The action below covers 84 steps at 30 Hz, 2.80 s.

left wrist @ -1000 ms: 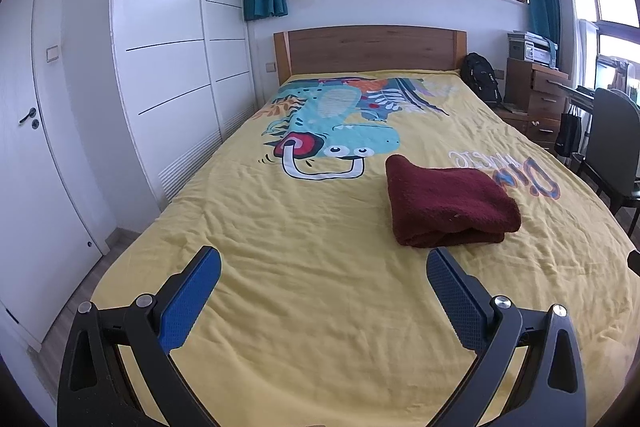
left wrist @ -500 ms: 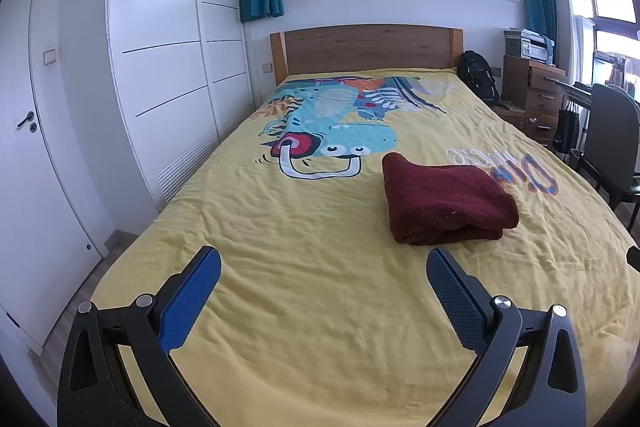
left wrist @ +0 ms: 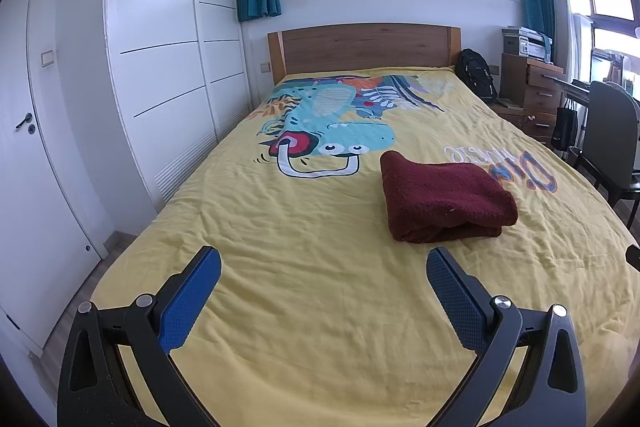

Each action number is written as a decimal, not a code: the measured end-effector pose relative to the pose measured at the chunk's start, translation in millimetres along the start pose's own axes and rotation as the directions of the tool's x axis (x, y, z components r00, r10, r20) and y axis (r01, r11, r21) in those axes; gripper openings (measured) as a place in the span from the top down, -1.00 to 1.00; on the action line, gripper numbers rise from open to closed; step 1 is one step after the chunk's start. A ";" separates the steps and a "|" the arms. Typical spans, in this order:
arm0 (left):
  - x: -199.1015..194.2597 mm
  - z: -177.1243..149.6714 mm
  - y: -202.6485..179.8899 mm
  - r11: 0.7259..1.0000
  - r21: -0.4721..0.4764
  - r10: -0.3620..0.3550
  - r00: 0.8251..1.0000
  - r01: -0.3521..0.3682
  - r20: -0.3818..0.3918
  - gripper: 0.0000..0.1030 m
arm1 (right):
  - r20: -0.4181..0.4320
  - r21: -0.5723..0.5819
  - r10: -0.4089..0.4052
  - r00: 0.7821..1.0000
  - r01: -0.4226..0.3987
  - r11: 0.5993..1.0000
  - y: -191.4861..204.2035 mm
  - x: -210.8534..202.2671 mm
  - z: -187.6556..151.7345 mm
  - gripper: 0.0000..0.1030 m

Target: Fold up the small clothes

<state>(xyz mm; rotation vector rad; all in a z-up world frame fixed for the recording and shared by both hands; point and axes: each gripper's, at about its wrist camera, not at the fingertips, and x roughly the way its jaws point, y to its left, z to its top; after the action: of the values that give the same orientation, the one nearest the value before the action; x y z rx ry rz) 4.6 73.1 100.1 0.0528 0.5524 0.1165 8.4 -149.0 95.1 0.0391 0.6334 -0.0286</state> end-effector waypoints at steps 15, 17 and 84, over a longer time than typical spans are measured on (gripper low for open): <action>1.5 -1.6 -1.1 1.000 0.005 -0.001 1.000 0.001 -0.002 -0.97 | -0.002 0.005 -0.008 1.000 0.008 1.000 -2.8 0.3 -4.3 -1.00; 2.5 -3.7 -2.3 1.000 0.010 -0.002 1.000 0.002 -0.002 -0.97 | -0.003 0.009 -0.010 1.000 0.010 1.000 -4.3 0.3 -5.5 -1.00; 4.1 -9.9 -8.1 1.000 0.018 -0.011 1.000 0.012 -0.009 -0.97 | -0.023 0.020 -0.031 0.999 0.032 0.999 -7.5 2.4 -12.2 -1.00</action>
<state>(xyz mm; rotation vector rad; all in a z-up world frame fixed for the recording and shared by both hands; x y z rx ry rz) 3.7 65.8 88.9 0.0664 0.5628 0.1006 2.8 -156.0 83.6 0.0492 0.6567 -0.0650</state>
